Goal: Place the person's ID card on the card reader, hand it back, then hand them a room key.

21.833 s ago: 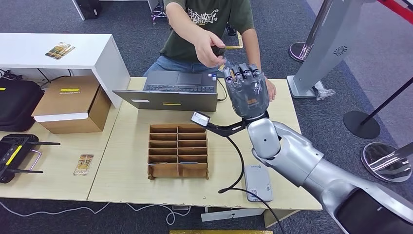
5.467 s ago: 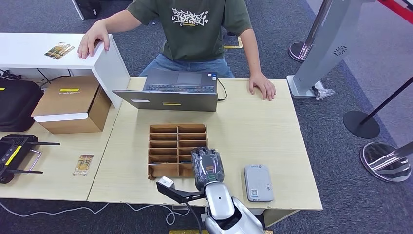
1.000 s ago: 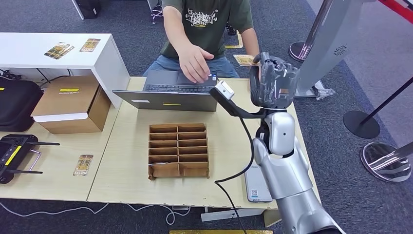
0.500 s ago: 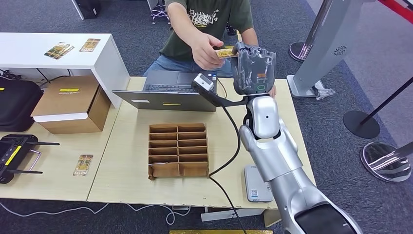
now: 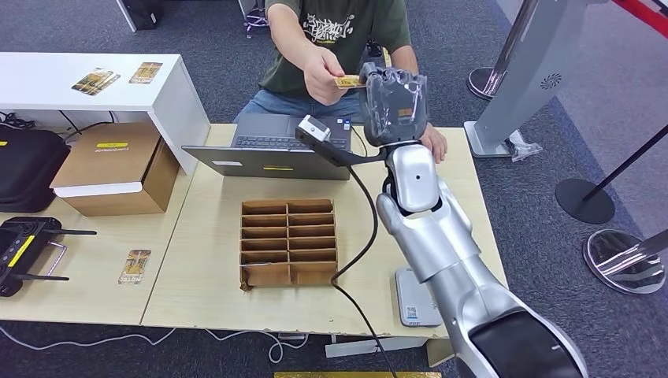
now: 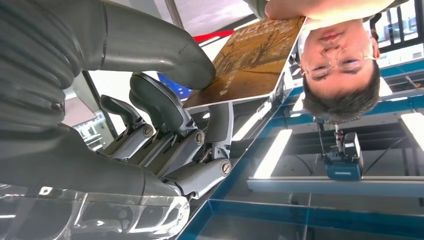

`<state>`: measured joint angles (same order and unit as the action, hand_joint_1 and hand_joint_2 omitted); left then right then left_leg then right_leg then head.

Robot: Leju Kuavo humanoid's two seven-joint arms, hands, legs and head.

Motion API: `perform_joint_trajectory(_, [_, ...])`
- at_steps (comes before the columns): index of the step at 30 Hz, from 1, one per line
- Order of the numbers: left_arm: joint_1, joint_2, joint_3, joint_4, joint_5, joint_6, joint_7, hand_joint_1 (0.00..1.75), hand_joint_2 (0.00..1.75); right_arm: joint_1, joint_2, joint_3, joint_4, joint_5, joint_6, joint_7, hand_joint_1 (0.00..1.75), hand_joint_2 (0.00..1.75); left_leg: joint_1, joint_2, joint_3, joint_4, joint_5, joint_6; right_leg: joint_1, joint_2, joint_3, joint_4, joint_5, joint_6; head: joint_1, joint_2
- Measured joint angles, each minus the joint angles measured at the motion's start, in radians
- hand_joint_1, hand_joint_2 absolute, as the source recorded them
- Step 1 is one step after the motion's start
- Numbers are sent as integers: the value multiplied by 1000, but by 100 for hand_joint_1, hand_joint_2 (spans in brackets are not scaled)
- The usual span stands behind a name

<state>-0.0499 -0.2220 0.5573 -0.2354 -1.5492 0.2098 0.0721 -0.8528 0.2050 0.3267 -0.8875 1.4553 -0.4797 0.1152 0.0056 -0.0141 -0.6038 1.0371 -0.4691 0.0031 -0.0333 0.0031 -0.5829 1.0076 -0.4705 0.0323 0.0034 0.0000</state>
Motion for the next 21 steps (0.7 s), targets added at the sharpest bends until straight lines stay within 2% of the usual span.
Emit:
perform_joint_trajectory(12, [0,3,0,0,1,-8,0,0,0,-11,2,2,29,-3,-4,0,175,175,0,0,0,0,0,0,0,0,0,0,0,0,0,0])
perform_joint_trajectory(13, [0,3,0,0,1,-9,0,0,0,-12,2,2,31,-4,-5,1,163,175,0,0,0,0,0,0,0,0,0,0,0,0,0,0])
perform_joint_trajectory(16, [0,4,0,0,1,-11,0,0,0,-15,2,2,38,-6,-12,2,36,175,0,0,0,0,0,0,0,0,0,0,0,0,0,0])
perform_joint_trajectory(17, [0,5,0,0,1,-11,0,0,0,-15,2,2,40,-7,-13,2,3,175,0,0,0,0,0,0,0,0,0,0,0,0,0,0])
perform_joint_trajectory(21, [0,5,0,0,1,-12,0,0,0,-16,2,2,46,-9,-15,7,0,175,0,0,0,0,0,0,0,0,0,0,0,0,0,0])
